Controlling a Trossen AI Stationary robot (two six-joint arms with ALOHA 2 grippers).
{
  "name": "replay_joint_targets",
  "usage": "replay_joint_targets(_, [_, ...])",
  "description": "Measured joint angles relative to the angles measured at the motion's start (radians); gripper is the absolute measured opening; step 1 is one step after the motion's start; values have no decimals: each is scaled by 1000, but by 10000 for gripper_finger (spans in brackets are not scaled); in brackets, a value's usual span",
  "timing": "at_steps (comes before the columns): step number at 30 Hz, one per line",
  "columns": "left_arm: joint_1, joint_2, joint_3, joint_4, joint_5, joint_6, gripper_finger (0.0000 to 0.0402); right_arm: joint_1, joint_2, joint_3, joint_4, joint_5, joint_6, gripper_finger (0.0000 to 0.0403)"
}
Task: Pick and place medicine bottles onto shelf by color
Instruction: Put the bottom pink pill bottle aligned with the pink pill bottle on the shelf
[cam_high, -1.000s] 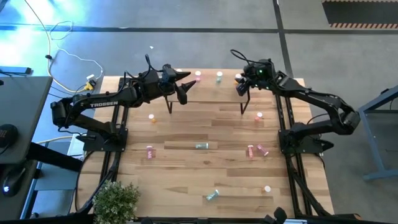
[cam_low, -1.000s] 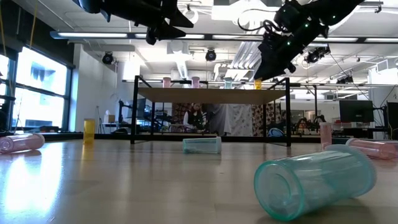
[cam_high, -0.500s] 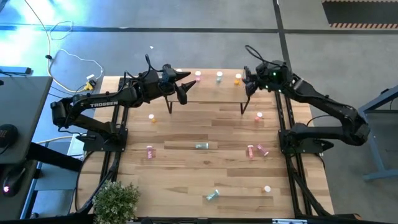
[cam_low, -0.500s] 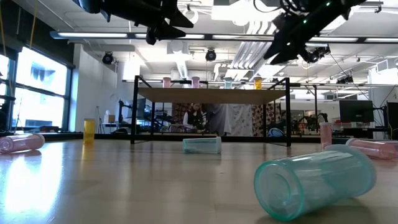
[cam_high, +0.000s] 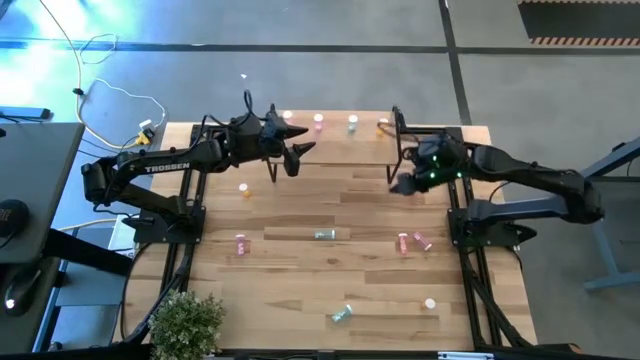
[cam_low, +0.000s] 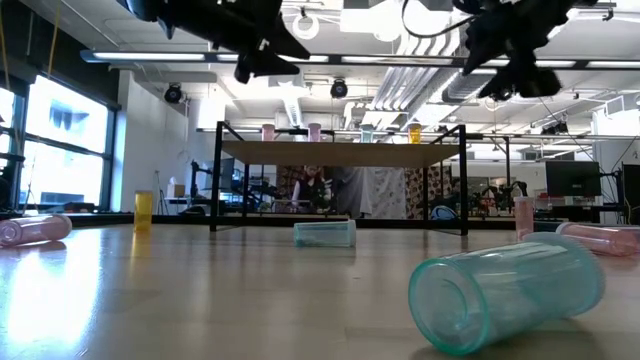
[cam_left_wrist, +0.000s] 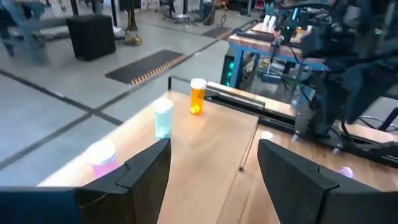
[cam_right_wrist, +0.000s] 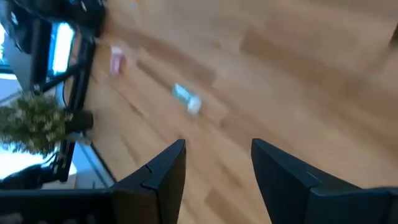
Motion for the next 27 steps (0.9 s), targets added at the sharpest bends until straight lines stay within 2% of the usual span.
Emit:
replay_joint_targets(9, [0,0,0,-43,1,-11,232,215,17,0,-185,98,276,171])
replay_joint_targets(12, [0,0,0,-48,6,-11,232,270,48,0,-248,101,354,171])
replay_joint_targets(27, [-21,0,0,-65,25,-27,232,446,309,0,-249,121,406,171])
